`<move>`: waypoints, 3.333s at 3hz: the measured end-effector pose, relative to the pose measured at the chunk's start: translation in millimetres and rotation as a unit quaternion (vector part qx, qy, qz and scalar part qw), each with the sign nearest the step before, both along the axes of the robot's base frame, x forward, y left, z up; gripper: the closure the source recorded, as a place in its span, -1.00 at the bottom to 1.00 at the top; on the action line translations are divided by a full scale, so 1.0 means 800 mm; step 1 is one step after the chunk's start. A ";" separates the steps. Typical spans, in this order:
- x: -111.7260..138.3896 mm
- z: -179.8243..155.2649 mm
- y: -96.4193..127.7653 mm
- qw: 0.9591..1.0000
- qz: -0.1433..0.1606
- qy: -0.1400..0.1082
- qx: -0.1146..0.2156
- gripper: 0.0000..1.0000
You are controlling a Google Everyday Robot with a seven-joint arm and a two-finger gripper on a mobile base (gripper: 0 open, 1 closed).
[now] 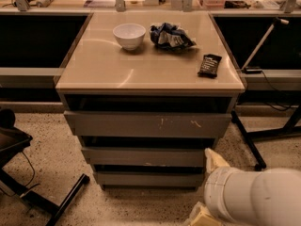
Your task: Open bottom drawer
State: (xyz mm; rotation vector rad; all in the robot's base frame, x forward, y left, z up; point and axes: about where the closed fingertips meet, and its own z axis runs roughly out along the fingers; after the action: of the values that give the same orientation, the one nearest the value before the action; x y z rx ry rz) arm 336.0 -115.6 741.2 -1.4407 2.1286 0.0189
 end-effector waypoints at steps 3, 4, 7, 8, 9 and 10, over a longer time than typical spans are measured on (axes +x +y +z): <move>0.018 -0.214 -0.066 0.998 -0.031 0.038 -0.032 -1.00; 0.020 -0.218 -0.066 0.998 -0.037 0.041 -0.028 -1.00; 0.202 -0.352 -0.085 0.988 -0.140 0.000 0.060 -1.00; 0.187 -0.397 -0.081 0.987 -0.143 0.029 0.062 -1.00; 0.184 -0.421 -0.066 0.987 -0.132 0.042 0.077 -1.00; 0.197 -0.474 -0.034 0.983 -0.126 0.062 0.117 -1.00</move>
Offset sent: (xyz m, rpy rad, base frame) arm 0.1447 -0.0907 -0.2979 -0.2682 0.0285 -0.3575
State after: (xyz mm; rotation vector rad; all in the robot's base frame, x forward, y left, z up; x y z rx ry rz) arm 493.2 -142.5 362.0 -1.0532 2.3076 0.2613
